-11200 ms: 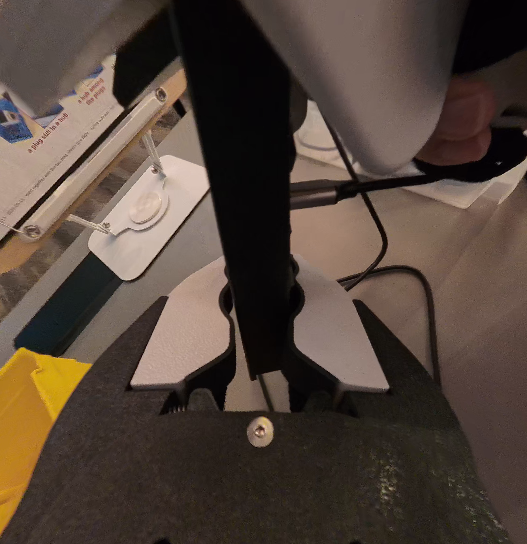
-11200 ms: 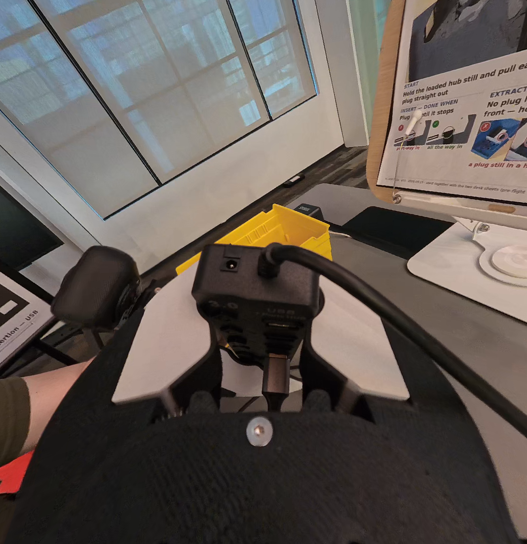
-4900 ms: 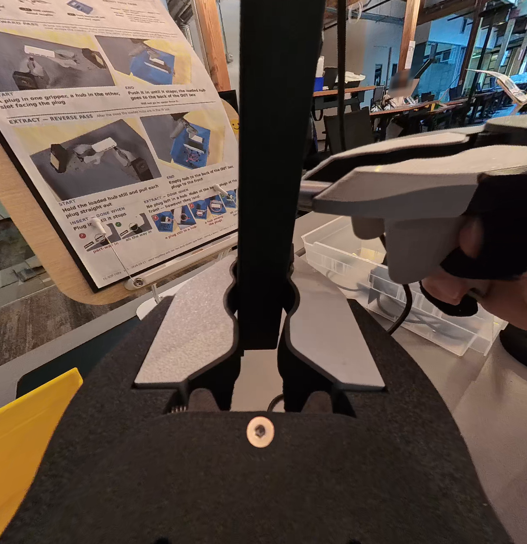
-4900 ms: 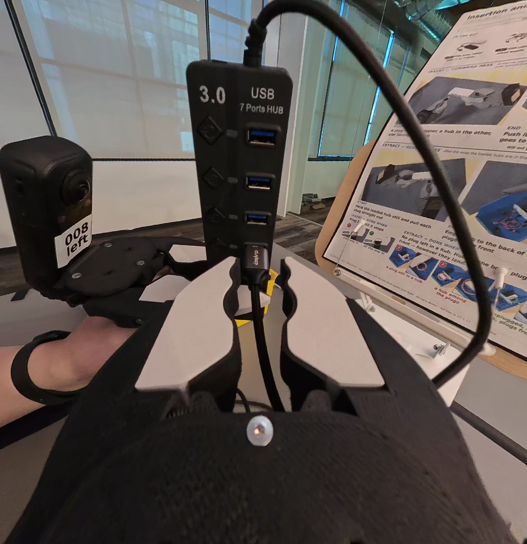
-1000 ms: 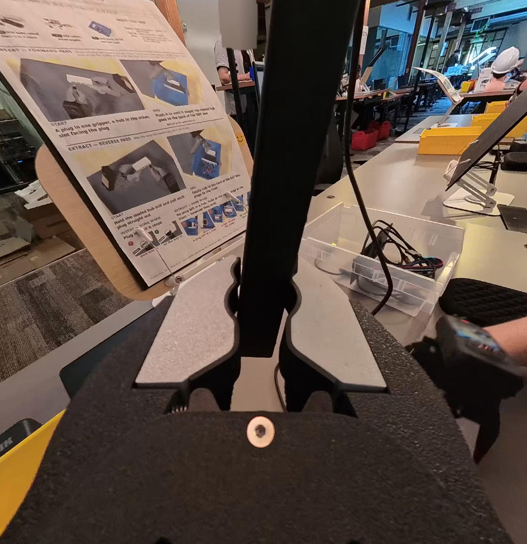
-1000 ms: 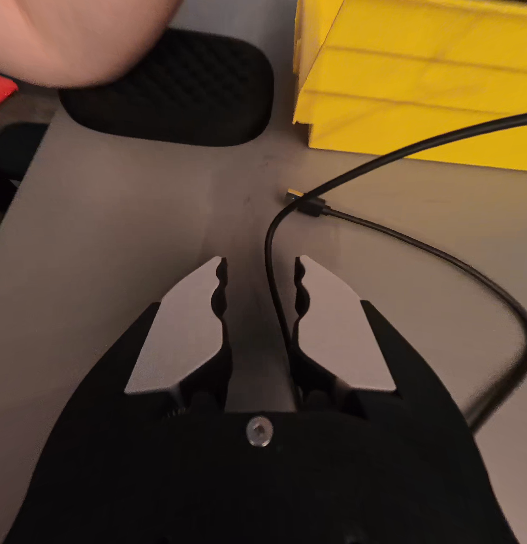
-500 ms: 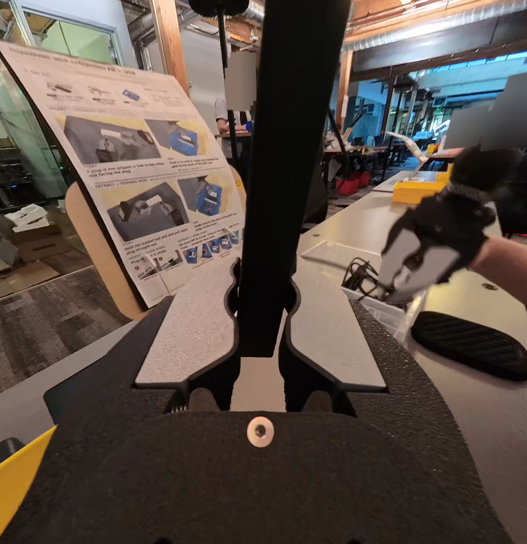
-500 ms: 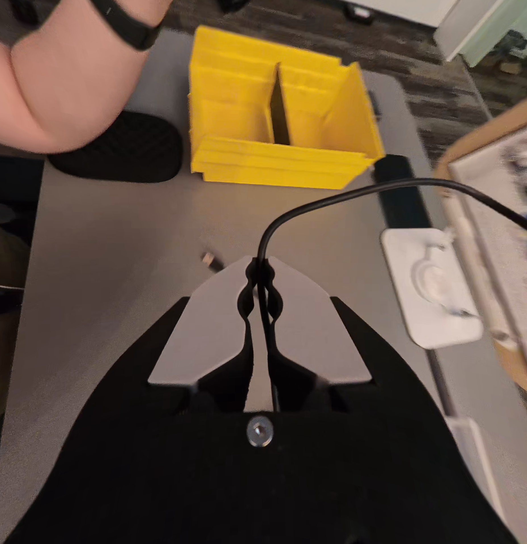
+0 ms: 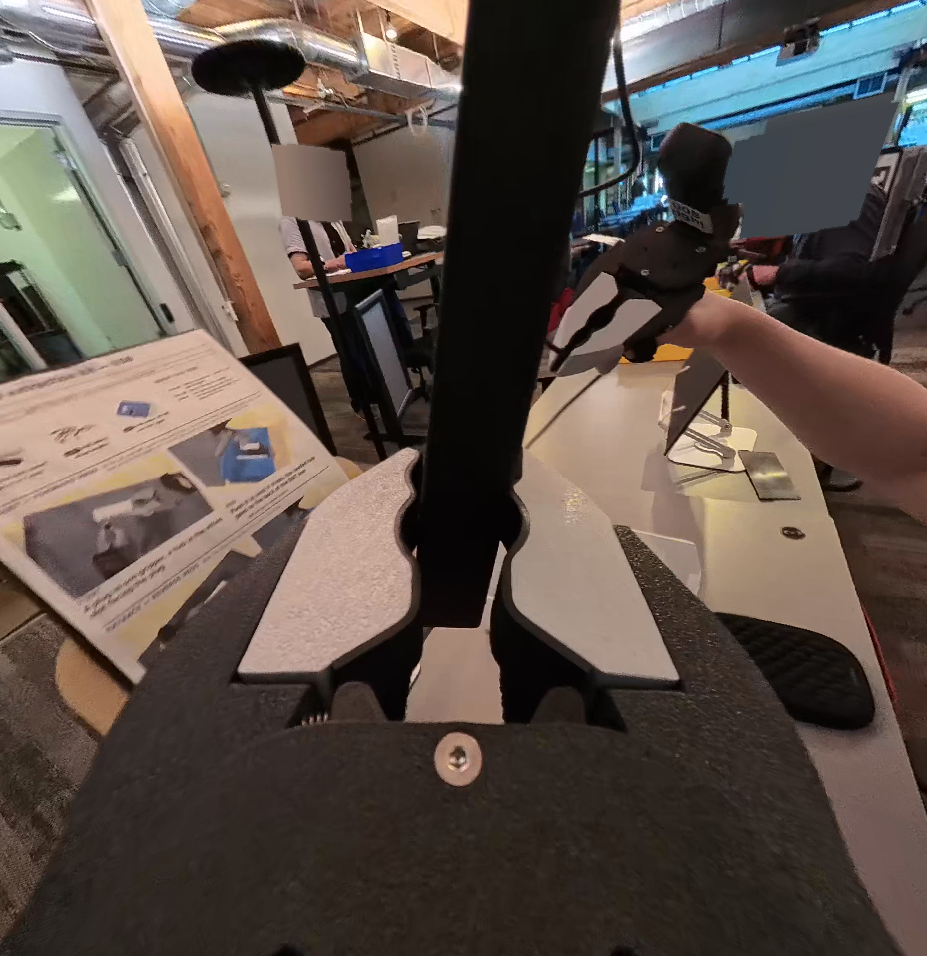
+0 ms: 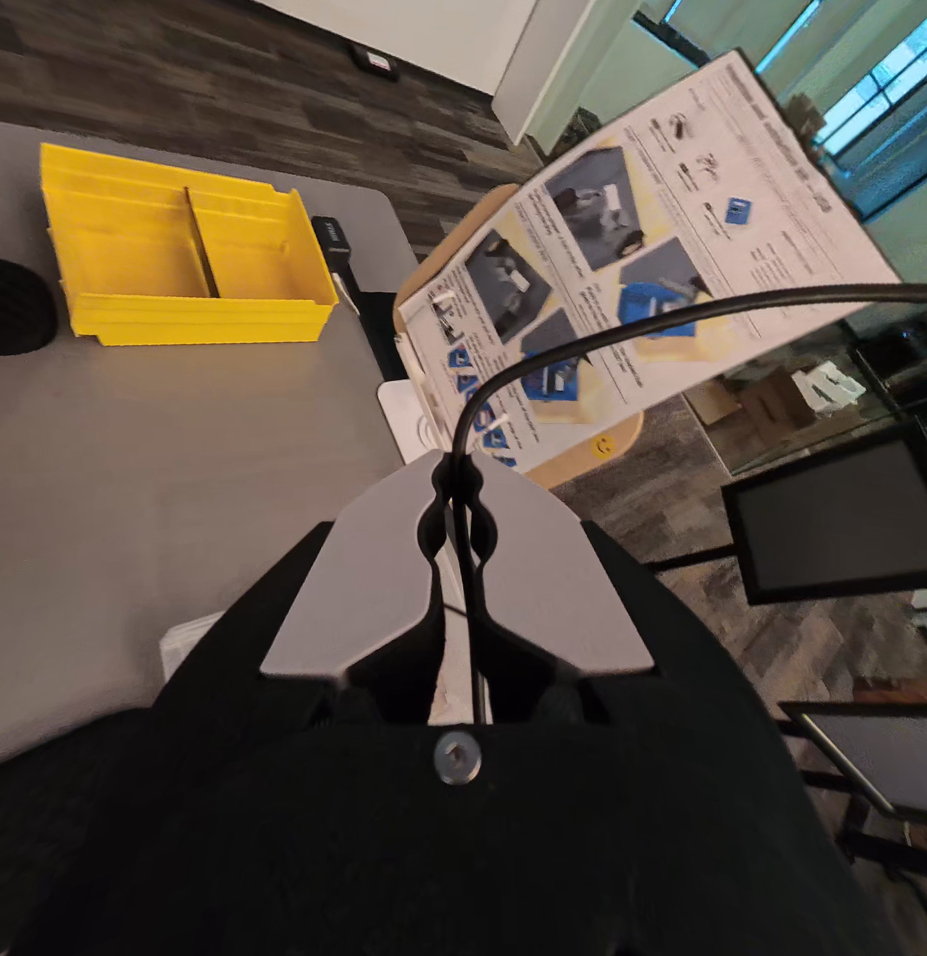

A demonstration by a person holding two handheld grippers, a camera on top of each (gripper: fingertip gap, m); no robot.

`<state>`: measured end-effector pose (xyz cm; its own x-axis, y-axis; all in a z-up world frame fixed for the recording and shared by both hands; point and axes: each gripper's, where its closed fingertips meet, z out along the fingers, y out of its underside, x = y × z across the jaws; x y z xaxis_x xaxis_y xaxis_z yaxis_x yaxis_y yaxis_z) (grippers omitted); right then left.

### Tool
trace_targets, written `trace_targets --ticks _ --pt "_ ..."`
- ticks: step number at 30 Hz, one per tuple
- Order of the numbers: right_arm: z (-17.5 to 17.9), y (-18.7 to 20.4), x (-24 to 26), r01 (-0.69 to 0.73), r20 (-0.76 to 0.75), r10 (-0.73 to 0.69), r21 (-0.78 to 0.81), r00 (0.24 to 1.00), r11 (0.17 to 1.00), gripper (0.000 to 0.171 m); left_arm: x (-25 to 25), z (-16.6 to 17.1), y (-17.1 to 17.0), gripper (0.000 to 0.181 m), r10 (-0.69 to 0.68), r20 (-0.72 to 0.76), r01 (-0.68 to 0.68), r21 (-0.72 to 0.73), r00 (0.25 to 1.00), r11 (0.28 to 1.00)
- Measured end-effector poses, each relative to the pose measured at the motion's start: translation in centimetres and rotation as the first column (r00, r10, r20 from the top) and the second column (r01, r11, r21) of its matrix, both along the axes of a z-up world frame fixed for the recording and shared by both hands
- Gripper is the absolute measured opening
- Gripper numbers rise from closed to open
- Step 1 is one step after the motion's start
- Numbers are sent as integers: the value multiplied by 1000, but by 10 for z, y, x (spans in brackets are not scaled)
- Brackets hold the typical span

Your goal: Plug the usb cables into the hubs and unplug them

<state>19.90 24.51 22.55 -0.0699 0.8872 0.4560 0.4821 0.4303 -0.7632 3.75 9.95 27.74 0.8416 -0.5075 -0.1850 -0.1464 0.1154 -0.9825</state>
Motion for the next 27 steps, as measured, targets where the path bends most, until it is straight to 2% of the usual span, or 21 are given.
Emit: trace_targets --ticks 4,8,12,18,23,27 --pt "-7 34 10 50 29 -48 -62 998 997 4 20 7 27 26 -3 -31 2 -39 1000 999" --pt "-55 62 14 96 110 -84 -109 990 989 4 36 -9 50 26 -8 -51 4 -77 999 997" --pt "-104 74 8 93 159 -62 -198 985 976 4 43 -36 74 26 -10 -47 3 -133 999 991" --pt "-162 52 -20 -8 174 91 -429 981 903 5 40 -69 103 26 28 -71 -41 -194 997 980" --pt "-201 25 -40 -129 83 233 -634 969 762 5 47 -97 123 26 7 -87 -29 -250 996 968" --pt "-252 42 -41 -66 112 184 -658 977 750 4 55 -127 141 26 -22 -118 -14 -293 993 956"
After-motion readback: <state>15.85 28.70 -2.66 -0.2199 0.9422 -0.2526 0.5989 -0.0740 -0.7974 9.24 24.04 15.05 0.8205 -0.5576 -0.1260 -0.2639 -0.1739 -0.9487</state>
